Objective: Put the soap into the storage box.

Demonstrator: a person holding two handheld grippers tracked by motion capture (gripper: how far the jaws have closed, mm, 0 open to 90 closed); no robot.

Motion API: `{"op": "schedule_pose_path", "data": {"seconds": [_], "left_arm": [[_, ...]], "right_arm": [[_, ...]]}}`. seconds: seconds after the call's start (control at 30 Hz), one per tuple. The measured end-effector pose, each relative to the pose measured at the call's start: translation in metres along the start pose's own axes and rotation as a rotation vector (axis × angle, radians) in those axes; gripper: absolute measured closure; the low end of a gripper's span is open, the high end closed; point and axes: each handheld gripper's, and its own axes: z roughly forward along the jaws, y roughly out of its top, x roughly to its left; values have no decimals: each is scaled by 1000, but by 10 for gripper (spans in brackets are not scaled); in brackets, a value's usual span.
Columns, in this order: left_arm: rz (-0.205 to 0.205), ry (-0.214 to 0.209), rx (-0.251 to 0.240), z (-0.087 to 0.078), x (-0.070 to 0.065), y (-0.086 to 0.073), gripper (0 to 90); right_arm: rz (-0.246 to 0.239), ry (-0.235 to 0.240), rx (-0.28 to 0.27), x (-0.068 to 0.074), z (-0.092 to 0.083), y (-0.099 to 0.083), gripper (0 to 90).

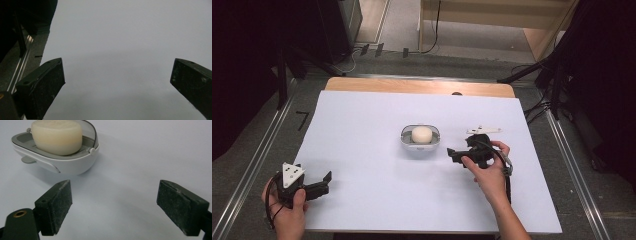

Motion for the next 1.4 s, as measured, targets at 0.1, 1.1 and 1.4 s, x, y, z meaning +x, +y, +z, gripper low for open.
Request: {"op": "schedule_pose_path", "data": {"seconds": [0.1, 1.1, 1.4], "left_arm": [[-1, 1, 0, 0, 0, 0, 0], [0, 1, -2, 0, 0, 0, 0], [0, -1, -4, 0, 0, 0, 0]], "right_arm": [[9, -8, -1, -4, -3, -5, 136], [48, -45, -20, -38, -22, -48, 137], [55, -59, -21, -47, -26, -59, 137]]}}
